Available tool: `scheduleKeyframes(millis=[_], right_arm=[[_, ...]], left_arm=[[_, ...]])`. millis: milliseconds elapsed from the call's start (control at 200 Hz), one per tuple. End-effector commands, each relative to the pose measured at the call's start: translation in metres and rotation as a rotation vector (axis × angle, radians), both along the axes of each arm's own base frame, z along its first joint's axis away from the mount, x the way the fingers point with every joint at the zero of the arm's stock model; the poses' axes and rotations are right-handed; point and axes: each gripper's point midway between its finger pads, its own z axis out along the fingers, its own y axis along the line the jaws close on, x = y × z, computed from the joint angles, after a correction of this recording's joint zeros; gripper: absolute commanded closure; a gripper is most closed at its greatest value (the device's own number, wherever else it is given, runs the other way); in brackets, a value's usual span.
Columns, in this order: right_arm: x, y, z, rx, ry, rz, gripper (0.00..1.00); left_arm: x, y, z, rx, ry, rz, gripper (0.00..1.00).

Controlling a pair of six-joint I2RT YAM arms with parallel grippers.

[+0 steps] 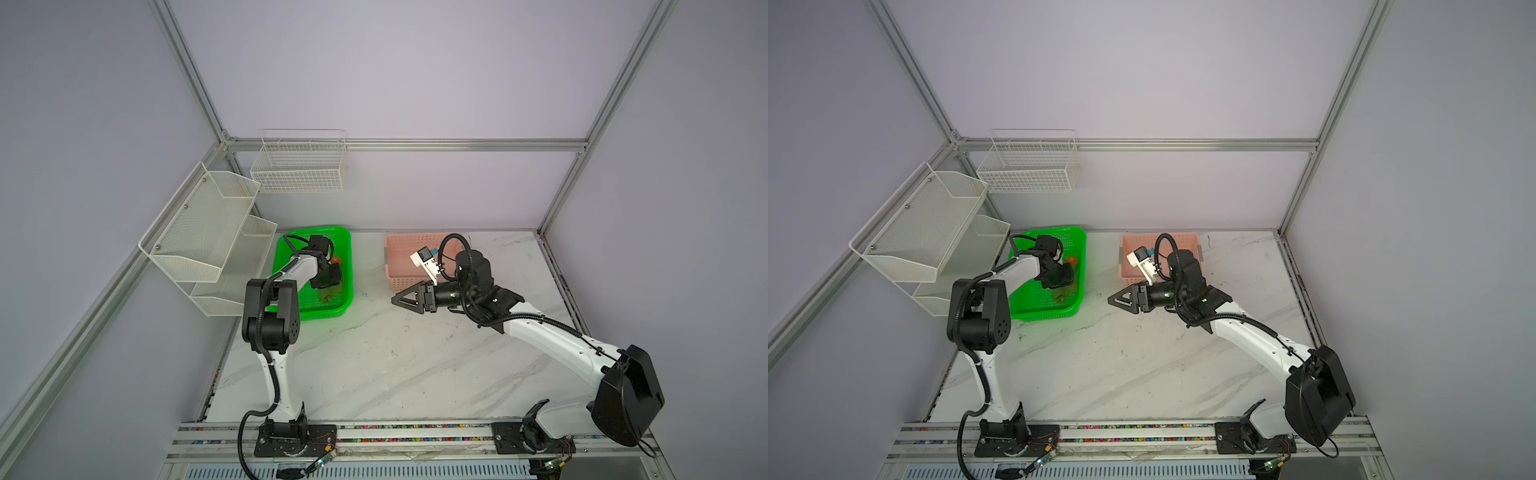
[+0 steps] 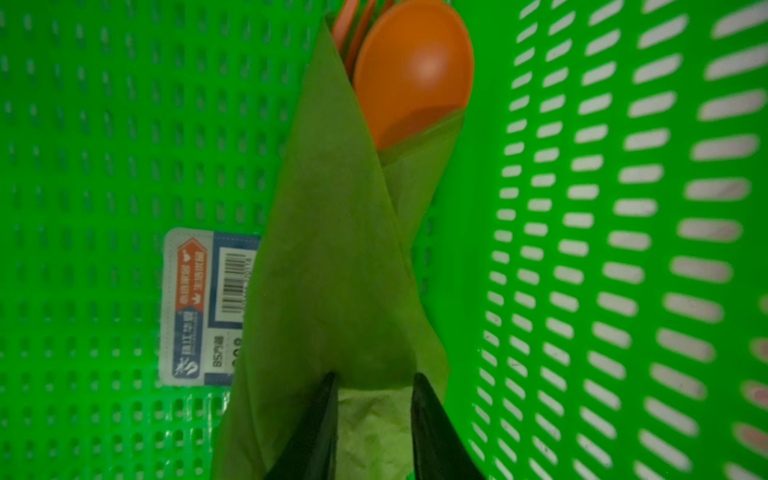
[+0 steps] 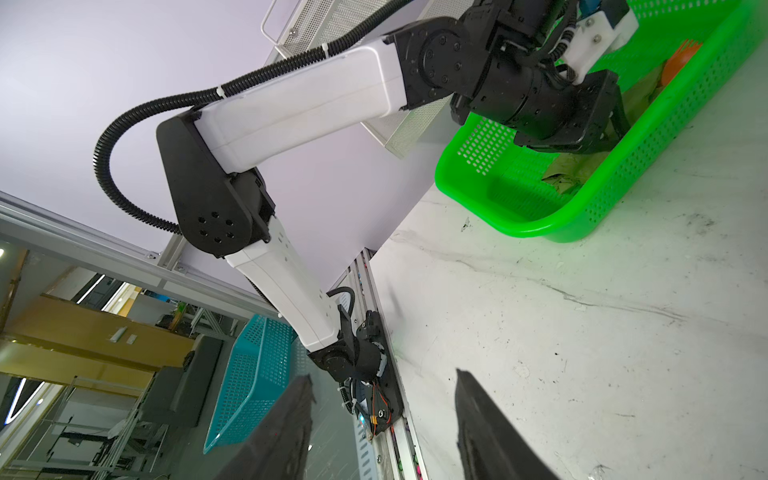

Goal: Place the utensils on the paper napkin and roll it up

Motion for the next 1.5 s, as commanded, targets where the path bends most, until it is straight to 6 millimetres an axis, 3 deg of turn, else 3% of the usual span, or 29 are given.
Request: scheduleKeyframes(millis=[0,250,745,915,1195,1300,1375,1495], right_arm=[[0.001,0.000,0.009,0.023,-0.036,0.009,0.43],[0.000,-0.001,0.012,0.027,-0.039,0.007,0.43],[0.002,-0.002,0.025,0.040,-0.047,-0.006,0.43],[0.010,0.001,0.029,0.030,-0.054,-0.033,0.43],[0.037,0.003,0.026,0.001,-0.065,-0.149,0.42],[0.065,-0.014,0.024,-0.053,-0.115,-0.337,0.42],[0.091,-0.042,0.020,-0.106,-0.178,-0.528,0.42],[0.121,-0.122,0.032,-0.212,-0.329,-0.945,0.41]], left_arm=[[-0.011,-0.006,-0.016,-0.030,0.033,0.000,0.70],[-0.012,-0.016,-0.003,-0.070,-0.005,-0.004,0.70],[0.009,-0.024,0.108,-0.131,-0.229,-0.016,0.62],[0.010,-0.009,0.137,-0.126,-0.294,0.017,0.61],[-0.008,0.036,0.147,-0.024,-0.358,0.140,0.61],[-0.024,0.054,0.157,0.064,-0.398,0.187,0.56],[-0.039,0.064,0.159,0.124,-0.402,0.219,0.51],[-0.072,0.080,0.153,0.233,-0.416,0.274,0.40]])
